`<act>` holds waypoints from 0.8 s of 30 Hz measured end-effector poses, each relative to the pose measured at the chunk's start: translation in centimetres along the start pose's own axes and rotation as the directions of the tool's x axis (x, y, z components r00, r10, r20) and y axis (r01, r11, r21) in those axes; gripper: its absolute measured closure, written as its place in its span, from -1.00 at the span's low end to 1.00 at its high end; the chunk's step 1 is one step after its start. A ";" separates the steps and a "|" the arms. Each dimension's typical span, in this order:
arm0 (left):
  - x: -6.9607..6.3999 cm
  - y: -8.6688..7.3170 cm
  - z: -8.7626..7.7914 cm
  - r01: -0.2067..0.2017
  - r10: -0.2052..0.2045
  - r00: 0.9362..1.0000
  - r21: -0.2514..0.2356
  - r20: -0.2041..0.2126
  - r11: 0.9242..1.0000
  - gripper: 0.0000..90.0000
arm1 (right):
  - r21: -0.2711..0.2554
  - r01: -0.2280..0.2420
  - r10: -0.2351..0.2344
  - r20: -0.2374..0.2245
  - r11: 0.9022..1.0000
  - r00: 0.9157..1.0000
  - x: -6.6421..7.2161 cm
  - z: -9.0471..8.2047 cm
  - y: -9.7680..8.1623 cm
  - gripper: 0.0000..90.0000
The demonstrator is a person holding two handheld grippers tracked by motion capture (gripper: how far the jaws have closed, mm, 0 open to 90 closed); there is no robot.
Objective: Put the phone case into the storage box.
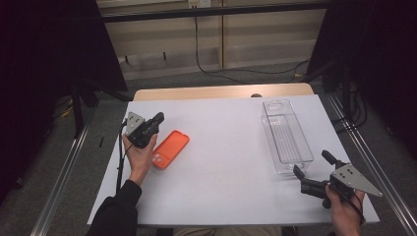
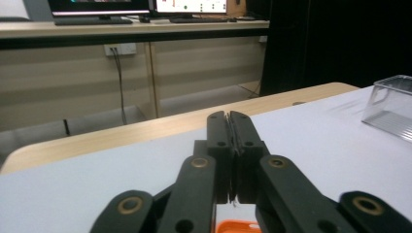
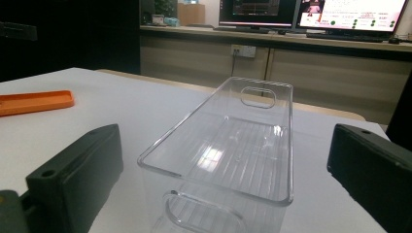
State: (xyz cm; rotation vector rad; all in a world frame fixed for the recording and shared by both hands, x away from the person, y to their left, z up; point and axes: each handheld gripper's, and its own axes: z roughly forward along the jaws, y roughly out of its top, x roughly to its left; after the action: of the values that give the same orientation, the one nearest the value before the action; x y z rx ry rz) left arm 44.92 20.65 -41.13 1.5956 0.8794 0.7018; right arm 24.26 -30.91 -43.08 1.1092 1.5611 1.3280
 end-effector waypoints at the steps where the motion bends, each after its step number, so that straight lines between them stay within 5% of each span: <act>1: 0.0 0.0 0.0 0.007 -0.007 1.000 -0.003 -0.011 1.000 1.00 | -0.002 0.000 0.000 0.002 1.000 1.000 0.0 0.0 0.0 -1.00; 8: 0.2 0.2 -0.1 0.056 -0.056 0.998 0.037 -0.008 0.998 1.00 | 0.001 -0.002 0.002 0.001 1.000 1.000 -0.1 0.0 0.0 -1.00; 14: 0.1 0.1 0.6 0.072 -0.070 0.997 0.123 -0.021 0.990 1.00 | 0.002 -0.004 0.004 0.001 1.000 1.000 -0.1 0.0 0.0 -1.00; 24: 1.0 -0.2 1.5 0.120 -0.118 0.993 0.266 -0.022 0.956 1.00 | 0.002 -0.003 0.003 0.002 1.000 1.000 -0.1 0.0 0.0 -1.00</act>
State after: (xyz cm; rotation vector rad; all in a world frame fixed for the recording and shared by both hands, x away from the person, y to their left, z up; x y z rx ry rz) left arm 46.65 20.76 -41.59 1.7613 1.1013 0.5183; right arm 24.30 -30.95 -43.08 1.1142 1.5600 1.3275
